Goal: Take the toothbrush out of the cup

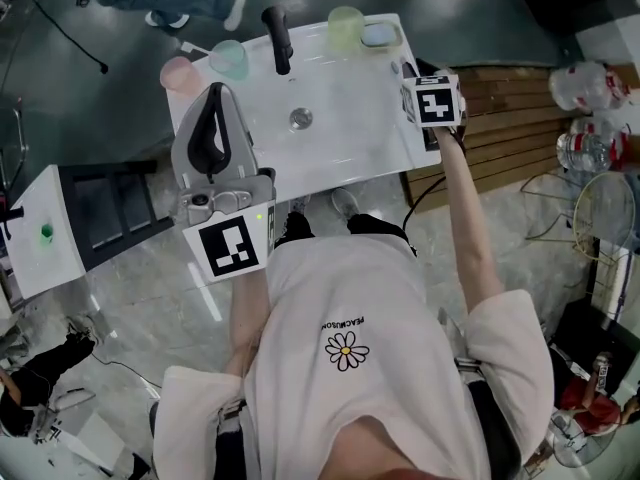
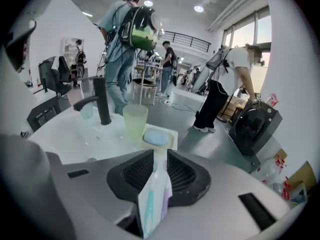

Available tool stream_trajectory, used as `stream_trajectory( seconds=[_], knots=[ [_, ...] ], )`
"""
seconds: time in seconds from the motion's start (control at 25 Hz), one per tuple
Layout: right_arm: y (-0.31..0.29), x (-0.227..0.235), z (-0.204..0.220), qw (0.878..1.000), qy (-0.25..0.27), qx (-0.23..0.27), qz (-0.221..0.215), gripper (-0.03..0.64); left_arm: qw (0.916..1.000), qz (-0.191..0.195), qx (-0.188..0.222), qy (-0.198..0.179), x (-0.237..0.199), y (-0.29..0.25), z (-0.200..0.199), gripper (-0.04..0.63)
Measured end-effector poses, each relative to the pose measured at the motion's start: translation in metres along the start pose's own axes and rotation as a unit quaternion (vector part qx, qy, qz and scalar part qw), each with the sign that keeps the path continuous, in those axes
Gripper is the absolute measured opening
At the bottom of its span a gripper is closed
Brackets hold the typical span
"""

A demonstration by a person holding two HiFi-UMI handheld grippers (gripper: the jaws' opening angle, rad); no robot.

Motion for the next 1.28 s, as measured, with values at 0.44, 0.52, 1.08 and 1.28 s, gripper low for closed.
stream_trajectory(
  seconds=[0.44, 0.52, 1.08, 1.28],
  knots=[
    [0.156, 0.006, -0.100, 0.938, -0.056, 0.341, -0.033, 0.000, 0.9990, -0.011, 0.041, -0.013, 0.013, -0.003, -0.024, 0.007],
    [0.190, -0.009, -0.105, 0.908, -0.044, 0.414, -0.046, 0.000, 0.9989, -0.012, 0.045, -0.012, 0.018, -0.001, -0.028, 0.007],
    [0.250, -0.098, -0.094, 0.818, -0.087, 0.549, -0.150, 0.000, 0.9943, -0.076, 0.044, -0.060, 0.003, 0.017, -0.039, 0.008],
    [0.249, -0.102, -0.103, 0.810, -0.097, 0.551, -0.176, 0.000, 0.9922, -0.095, 0.038, -0.071, -0.005, 0.027, -0.042, 0.007]
  ],
)
Point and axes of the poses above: the fingertips, and each gripper's own axes: y backward along the fingers, x to its right, z out of its underside, the point moved 10 cm from there along y, backward along the fingers, and after that the axes turned 13 degrees about z, right-handed, at the moved point
